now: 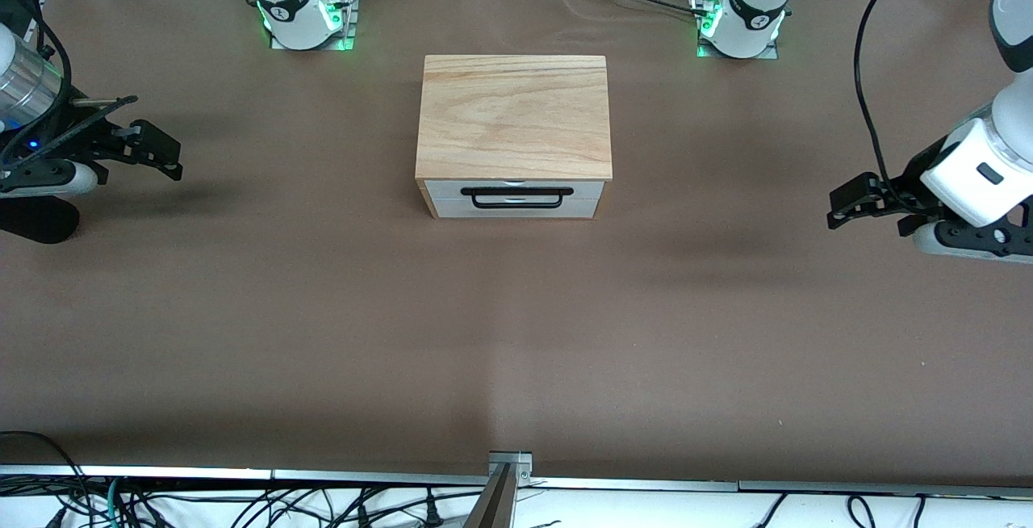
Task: Pull top drawer with both arms simultaneously
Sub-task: 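Raise both grippers from rest and turn them toward the wooden box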
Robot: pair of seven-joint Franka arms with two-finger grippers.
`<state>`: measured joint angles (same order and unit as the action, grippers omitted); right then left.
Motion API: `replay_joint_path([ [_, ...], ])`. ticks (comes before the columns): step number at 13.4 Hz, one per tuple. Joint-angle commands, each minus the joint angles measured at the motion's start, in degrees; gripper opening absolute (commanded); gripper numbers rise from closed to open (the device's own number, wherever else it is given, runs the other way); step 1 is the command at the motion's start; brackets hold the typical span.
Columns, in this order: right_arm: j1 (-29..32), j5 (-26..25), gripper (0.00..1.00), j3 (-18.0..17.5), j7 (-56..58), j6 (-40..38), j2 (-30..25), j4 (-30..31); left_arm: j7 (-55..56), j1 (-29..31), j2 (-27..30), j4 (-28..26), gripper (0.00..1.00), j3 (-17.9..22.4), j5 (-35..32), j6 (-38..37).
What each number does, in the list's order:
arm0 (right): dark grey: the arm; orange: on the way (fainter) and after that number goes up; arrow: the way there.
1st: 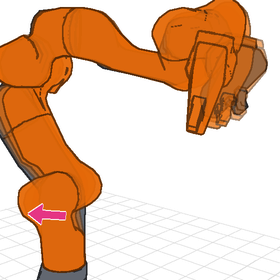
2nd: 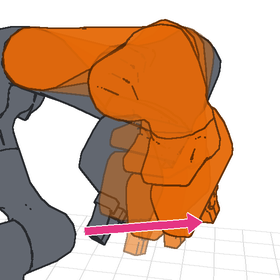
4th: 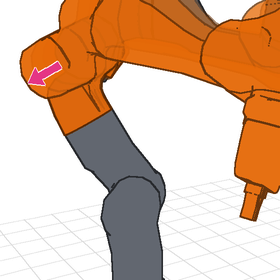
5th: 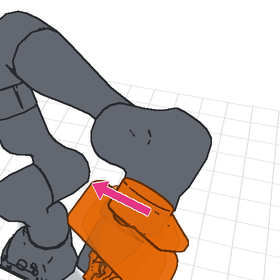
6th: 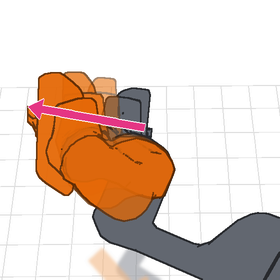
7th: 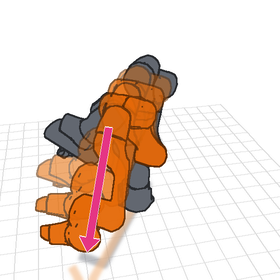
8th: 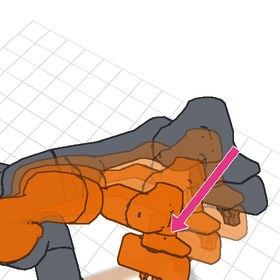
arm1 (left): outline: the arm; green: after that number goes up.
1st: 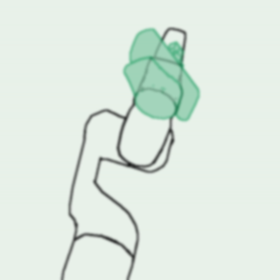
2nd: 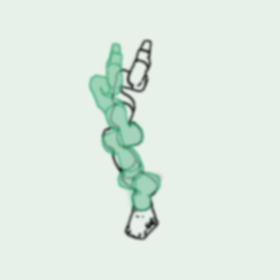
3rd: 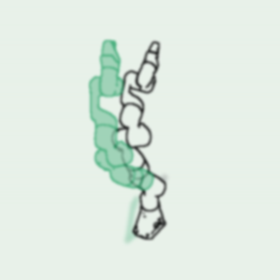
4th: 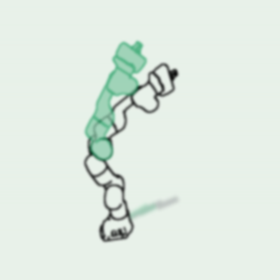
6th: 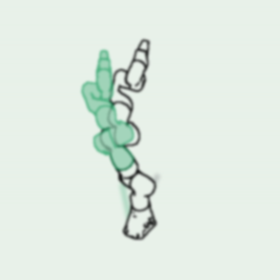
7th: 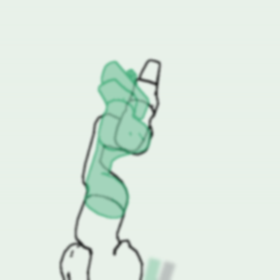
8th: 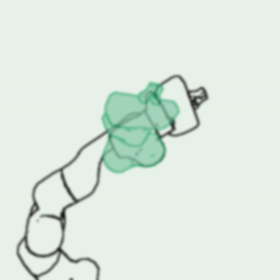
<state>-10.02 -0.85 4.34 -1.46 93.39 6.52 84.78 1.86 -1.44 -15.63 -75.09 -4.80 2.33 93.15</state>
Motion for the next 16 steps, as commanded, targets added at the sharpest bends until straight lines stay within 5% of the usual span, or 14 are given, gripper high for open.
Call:
replay_joint_path([
  [1, 0.0, -0.65, 1.0, -0.3, -1.35, -0.84, -1.24, -0.14, -0.72, -0.06, 0.16, 0.82, 1.0, 0.06, 1.09, -0.68],
  [16, -0.79, -2.4, 1.0, -0.47, 1.54, -0.84, -0.55, -0.23, -0.9, 0.03, 4.38, 0.21, 1.0, -1.61, 1.27, -7.1],
])
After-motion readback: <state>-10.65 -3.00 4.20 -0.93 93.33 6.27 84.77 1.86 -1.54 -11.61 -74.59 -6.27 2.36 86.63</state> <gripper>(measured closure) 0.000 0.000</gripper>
